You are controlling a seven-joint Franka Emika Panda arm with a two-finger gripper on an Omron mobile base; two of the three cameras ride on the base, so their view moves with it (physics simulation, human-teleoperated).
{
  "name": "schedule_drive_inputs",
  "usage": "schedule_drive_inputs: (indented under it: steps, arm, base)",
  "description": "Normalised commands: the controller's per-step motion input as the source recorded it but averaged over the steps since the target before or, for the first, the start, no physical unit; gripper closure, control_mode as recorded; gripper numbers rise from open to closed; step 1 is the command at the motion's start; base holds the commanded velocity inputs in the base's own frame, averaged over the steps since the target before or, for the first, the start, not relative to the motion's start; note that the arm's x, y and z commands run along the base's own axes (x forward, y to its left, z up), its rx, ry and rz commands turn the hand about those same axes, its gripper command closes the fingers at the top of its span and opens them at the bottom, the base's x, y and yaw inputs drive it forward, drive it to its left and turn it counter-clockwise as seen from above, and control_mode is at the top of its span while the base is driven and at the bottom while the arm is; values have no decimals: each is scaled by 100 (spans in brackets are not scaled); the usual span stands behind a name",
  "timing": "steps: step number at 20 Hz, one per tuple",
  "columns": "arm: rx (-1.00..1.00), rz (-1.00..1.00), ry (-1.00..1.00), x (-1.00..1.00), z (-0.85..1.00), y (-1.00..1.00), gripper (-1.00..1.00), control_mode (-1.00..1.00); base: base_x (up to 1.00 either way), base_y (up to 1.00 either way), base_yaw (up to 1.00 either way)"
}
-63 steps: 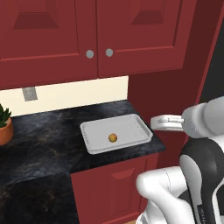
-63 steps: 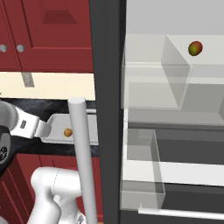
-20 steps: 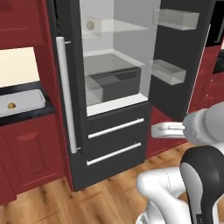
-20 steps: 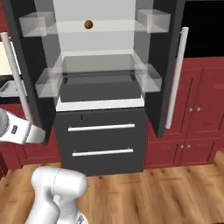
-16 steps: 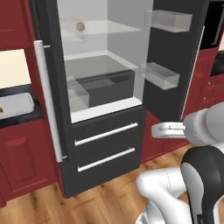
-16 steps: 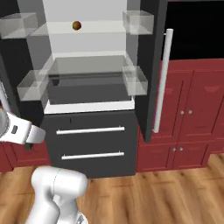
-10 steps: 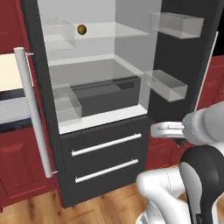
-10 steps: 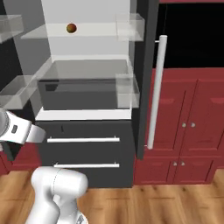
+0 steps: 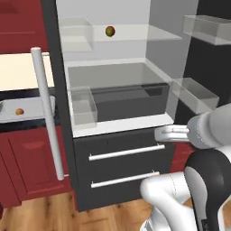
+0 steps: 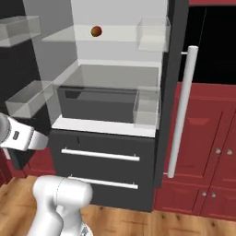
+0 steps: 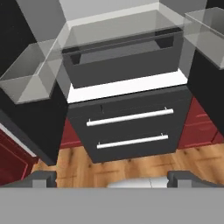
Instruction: Pick the mango and apple from the fridge and place them inside the tupperware on the counter.
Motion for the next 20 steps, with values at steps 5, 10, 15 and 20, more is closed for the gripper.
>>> schedule_drive_inputs:
  steps: [5,10,15,20]
  arm:
    - [0,0,0,0,0,0,-100,100]
    - [0,0,0,0,0,0,-100,100]
    - [0,0,0,0,0,0,-100,100]
    - [0,0,0,0,0,0,-100,100]
  base:
    - [79,-33,14]
    - [73,-17,-36]
    - [94,0,14]
    - [63,-29,35]
